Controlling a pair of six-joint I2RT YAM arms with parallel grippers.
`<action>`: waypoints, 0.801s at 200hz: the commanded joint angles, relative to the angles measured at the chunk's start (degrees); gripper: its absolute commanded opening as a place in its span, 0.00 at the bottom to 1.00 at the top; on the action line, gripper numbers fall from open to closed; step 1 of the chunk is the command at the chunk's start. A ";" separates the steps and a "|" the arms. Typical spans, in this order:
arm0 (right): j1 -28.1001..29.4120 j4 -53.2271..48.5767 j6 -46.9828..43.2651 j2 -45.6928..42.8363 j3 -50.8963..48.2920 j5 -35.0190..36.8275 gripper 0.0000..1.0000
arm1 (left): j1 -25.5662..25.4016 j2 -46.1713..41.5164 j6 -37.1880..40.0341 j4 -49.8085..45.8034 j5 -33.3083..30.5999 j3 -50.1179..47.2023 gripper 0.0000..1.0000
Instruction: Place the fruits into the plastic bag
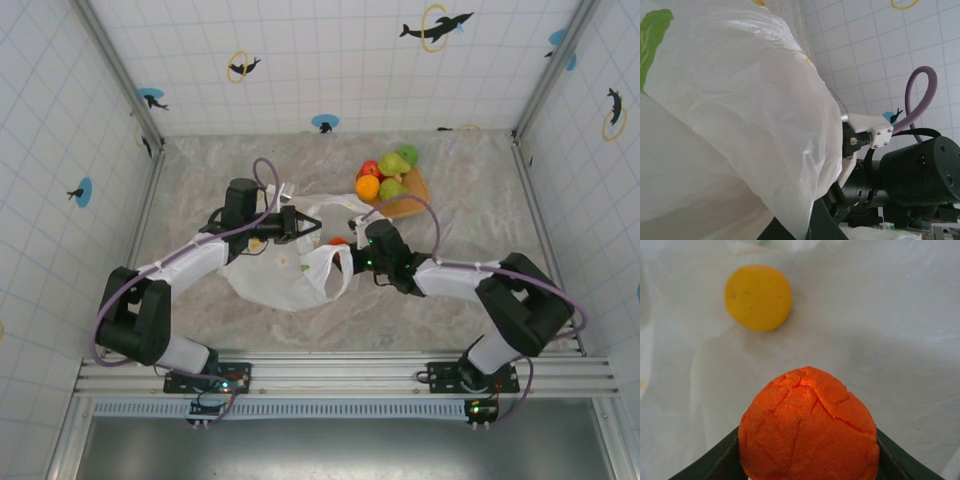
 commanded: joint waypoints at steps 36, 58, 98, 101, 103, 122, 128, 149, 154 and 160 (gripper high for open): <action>2.94 2.21 10.02 8.43 9.38 -4.83 0.60 | -0.05 0.92 0.42 1.35 -0.89 -0.76 0.00; 2.99 5.63 12.93 9.53 9.29 -9.87 0.69 | -0.07 0.74 0.23 1.86 -1.09 -0.83 0.00; 2.46 12.20 16.09 9.86 7.84 -16.82 0.81 | -0.06 0.43 0.30 1.99 -1.22 -0.87 0.00; 2.42 12.57 16.25 9.86 7.73 -17.02 0.82 | -0.07 0.40 0.36 1.95 -1.22 -0.94 0.00; 2.37 12.81 16.27 9.79 7.54 -17.19 0.82 | -0.04 0.39 0.44 1.94 -1.20 -0.88 0.00; 1.94 13.91 16.65 9.30 6.71 -17.89 0.83 | 0.04 0.12 0.83 1.64 -1.48 -0.92 0.00; 1.82 13.84 16.58 9.07 6.44 -17.85 0.83 | 0.06 0.06 0.88 1.56 -1.61 -0.91 0.00; 1.24 11.38 14.61 7.47 5.48 -16.65 0.80 | 0.19 -0.22 1.19 1.10 -2.08 -0.88 0.00; 1.21 9.97 13.57 6.77 5.36 -15.94 0.80 | 0.21 -0.31 1.30 1.04 -2.21 -0.92 0.00; 1.20 7.73 11.94 5.87 5.26 -14.84 0.79 | 0.26 -0.40 1.51 0.88 -2.49 -1.14 0.00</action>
